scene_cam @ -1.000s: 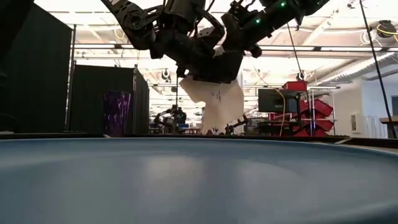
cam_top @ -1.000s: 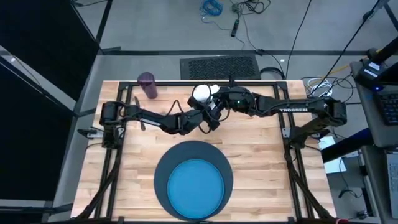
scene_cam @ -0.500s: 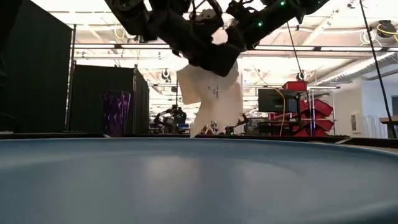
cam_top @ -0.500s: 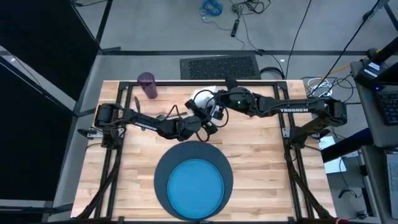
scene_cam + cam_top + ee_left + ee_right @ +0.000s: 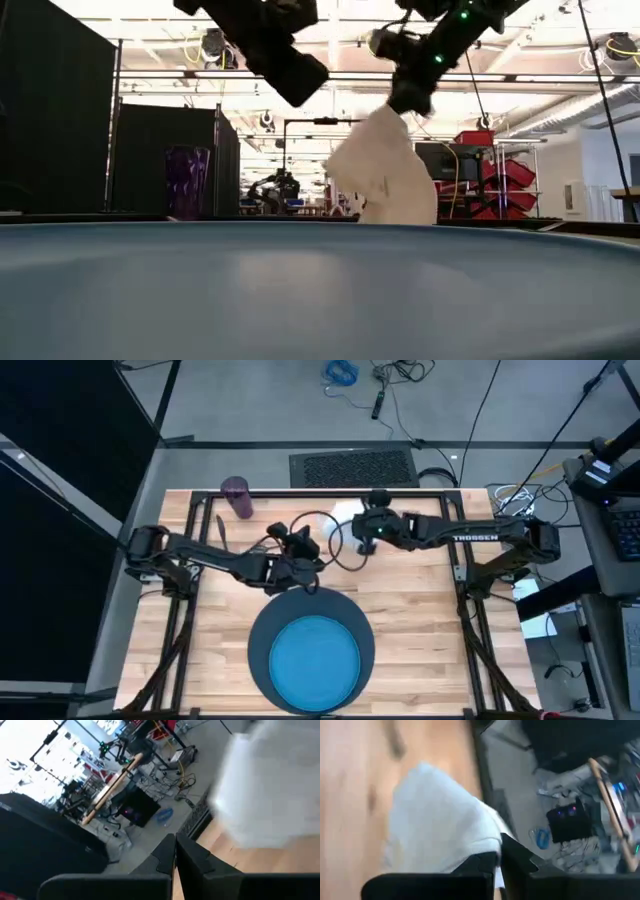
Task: Set table place
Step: Fold the white napkin
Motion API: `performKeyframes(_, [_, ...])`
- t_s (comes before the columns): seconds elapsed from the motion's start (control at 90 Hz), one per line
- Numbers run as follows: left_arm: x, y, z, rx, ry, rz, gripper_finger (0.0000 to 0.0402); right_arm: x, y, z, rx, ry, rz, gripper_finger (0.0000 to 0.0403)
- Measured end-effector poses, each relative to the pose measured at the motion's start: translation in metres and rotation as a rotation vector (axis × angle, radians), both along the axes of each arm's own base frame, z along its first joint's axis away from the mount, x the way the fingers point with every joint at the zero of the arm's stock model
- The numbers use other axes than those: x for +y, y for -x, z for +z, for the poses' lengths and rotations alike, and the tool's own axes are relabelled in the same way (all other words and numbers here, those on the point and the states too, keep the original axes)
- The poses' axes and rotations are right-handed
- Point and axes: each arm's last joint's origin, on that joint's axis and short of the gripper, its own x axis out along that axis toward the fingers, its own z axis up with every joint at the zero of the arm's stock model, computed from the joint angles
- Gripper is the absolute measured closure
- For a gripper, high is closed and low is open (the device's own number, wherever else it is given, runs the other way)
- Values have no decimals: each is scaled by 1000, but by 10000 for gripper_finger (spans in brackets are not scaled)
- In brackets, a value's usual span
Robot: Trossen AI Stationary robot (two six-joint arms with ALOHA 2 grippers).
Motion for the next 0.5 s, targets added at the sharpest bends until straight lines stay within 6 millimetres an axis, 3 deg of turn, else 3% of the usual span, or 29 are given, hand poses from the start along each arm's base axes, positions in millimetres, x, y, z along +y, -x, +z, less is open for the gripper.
performKeyframes(0.122, [0, 1, 2, -1, 1, 2, 401, 10, -3, -1, 57, 30, 121, 360])
performKeyframes(0.289, [0, 2, 2, -3, 2, 2, 401, 25, -14, 7, -33, 13, 344, 307])
performKeyframes(0.5, [1, 3, 0, 20, 0, 2, 401, 32, -19, 14, -81, 99, 372, 233])
